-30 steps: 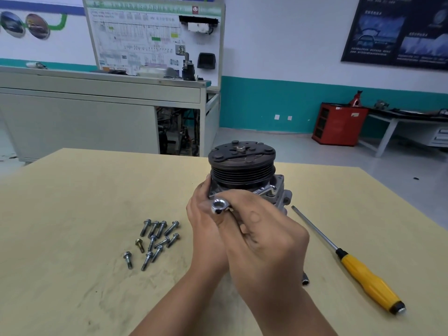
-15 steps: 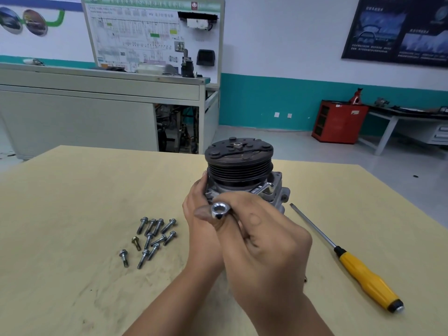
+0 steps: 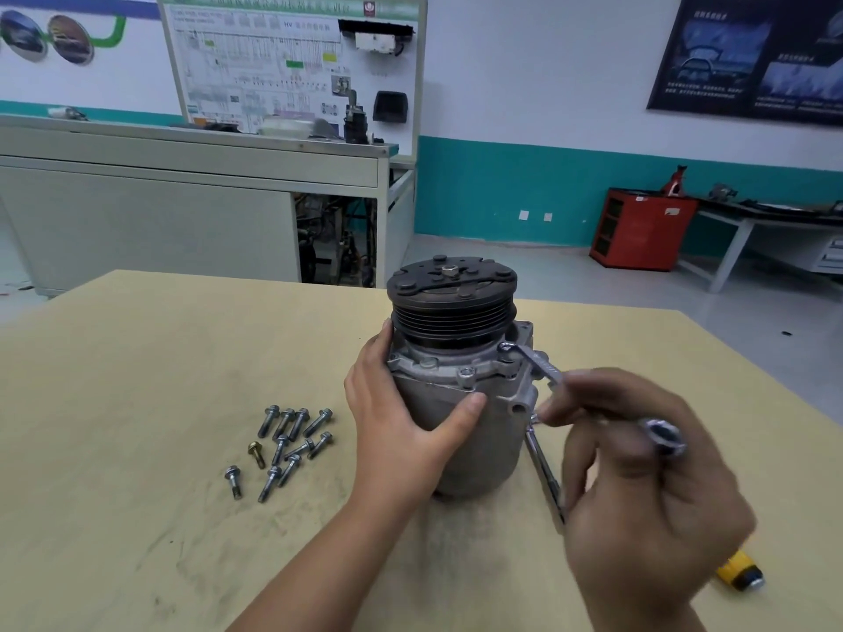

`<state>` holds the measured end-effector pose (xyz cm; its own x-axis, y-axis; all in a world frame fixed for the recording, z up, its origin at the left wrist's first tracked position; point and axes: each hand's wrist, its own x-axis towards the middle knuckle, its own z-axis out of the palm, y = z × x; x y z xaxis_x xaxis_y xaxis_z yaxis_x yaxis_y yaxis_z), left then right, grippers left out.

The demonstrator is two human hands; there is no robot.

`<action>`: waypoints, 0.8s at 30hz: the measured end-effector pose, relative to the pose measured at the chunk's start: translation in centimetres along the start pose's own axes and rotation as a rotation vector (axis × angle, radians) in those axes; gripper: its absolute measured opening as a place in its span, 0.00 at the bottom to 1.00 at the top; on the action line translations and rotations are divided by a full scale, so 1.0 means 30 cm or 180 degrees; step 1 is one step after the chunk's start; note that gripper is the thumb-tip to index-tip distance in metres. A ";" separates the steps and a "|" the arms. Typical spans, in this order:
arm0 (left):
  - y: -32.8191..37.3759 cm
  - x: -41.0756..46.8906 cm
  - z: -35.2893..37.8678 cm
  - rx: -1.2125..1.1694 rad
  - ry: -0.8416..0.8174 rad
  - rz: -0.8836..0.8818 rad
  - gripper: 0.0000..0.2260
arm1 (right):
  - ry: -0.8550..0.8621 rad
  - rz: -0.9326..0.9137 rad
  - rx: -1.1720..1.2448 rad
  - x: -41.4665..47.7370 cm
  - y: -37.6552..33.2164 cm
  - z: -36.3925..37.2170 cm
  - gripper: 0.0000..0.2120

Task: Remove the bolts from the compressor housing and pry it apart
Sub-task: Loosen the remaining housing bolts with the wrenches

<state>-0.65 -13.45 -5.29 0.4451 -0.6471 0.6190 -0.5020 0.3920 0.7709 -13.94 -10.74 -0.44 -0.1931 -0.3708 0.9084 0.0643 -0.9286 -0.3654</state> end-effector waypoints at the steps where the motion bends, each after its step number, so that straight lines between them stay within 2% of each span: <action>1: -0.001 -0.002 -0.001 0.0037 -0.0042 -0.0014 0.35 | 0.0060 0.0110 0.0151 0.019 -0.003 -0.002 0.12; 8: 0.007 0.000 -0.003 0.0040 -0.0121 -0.0099 0.36 | 0.0119 0.0554 0.0502 0.111 0.034 -0.046 0.20; 13: 0.011 0.002 0.002 0.0027 -0.0121 -0.0124 0.37 | 0.0310 0.1458 0.0976 0.176 0.118 -0.095 0.23; 17: 0.012 -0.003 -0.003 0.0009 -0.0117 -0.0118 0.37 | 0.0174 0.2203 0.1335 0.237 0.195 -0.109 0.25; 24: 0.013 -0.006 -0.005 -0.0004 -0.0131 -0.0137 0.37 | -0.0234 0.3364 0.1889 0.313 0.324 -0.062 0.22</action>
<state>-0.81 -13.09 -5.08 0.4355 -0.6896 0.5786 -0.4822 0.3641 0.7968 -16.95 -23.22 4.15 0.2804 -0.9307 0.2350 0.5987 -0.0218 -0.8007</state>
